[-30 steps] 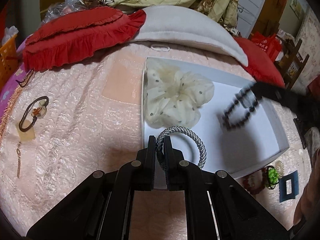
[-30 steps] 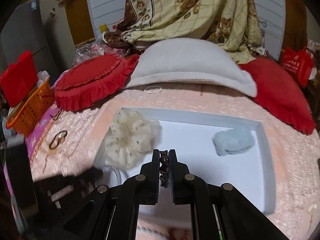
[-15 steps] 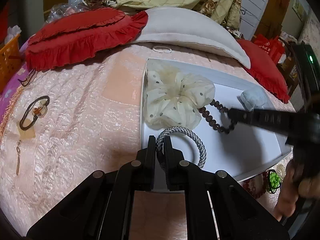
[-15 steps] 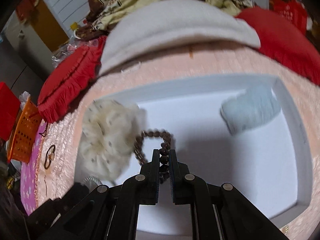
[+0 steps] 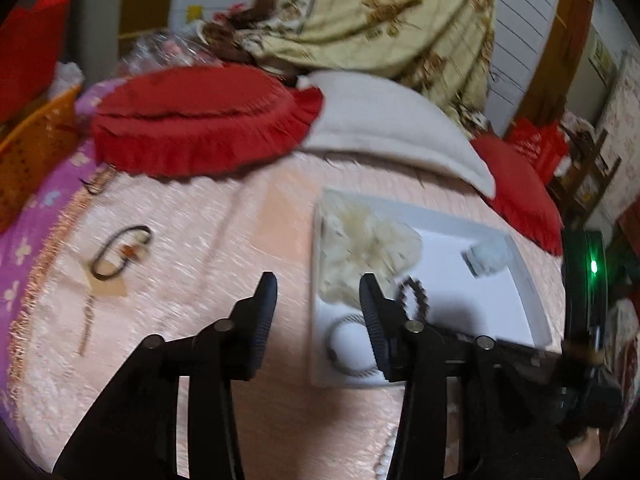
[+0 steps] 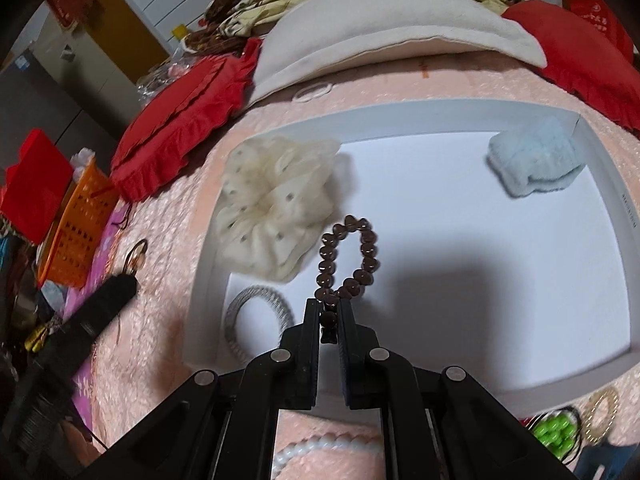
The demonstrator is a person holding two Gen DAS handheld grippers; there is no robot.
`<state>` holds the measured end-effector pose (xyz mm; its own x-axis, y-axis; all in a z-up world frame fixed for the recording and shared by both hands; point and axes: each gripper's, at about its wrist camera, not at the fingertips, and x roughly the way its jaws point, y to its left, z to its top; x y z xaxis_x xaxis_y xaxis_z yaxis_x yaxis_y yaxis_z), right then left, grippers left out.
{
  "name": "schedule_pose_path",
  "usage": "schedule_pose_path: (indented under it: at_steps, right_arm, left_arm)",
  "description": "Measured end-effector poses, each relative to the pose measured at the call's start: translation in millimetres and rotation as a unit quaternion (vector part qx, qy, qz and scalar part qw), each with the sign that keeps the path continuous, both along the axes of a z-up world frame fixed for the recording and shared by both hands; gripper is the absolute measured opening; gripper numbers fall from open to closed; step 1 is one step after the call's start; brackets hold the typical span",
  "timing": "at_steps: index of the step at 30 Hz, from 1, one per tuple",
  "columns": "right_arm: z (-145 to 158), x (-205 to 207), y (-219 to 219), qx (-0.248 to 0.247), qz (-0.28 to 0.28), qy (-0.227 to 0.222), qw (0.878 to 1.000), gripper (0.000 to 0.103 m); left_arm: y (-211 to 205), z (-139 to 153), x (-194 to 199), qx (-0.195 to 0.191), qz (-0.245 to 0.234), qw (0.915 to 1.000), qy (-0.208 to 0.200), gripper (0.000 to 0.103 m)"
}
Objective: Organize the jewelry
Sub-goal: 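Open both tools to release the bracelets into the box and withdraw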
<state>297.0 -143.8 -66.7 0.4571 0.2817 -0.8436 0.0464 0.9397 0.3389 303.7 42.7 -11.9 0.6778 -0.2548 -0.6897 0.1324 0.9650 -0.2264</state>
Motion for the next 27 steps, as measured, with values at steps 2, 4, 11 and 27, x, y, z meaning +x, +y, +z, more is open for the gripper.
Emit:
schedule_pose_path:
  at_steps: [2,4,11,27]
  right_arm:
    - [0.8,-1.3,3.8,-0.008,0.002,-0.002,1.0,0.008]
    - [3.6,-4.1,5.3,-0.011,0.001,-0.006,1.0,0.011]
    - [30.1,-30.9,0.9,-0.029,0.001,-0.048,0.998,0.032]
    - [65.3,-192.4,-88.4,-0.08,-0.075,-0.138,0.984,0.032]
  left_arm:
    - [3.3,-0.7,1.0,0.01,0.011,0.9999,-0.003,0.043]
    - [5.3,-2.3,1.3,0.02,0.021,0.9996,-0.008,0.043]
    - [0.1,-4.1,-3.8,0.046,0.022,0.9985,-0.019,0.043]
    - [-6.3,-7.5,-89.7,0.084,-0.009,0.9964,0.004,0.043]
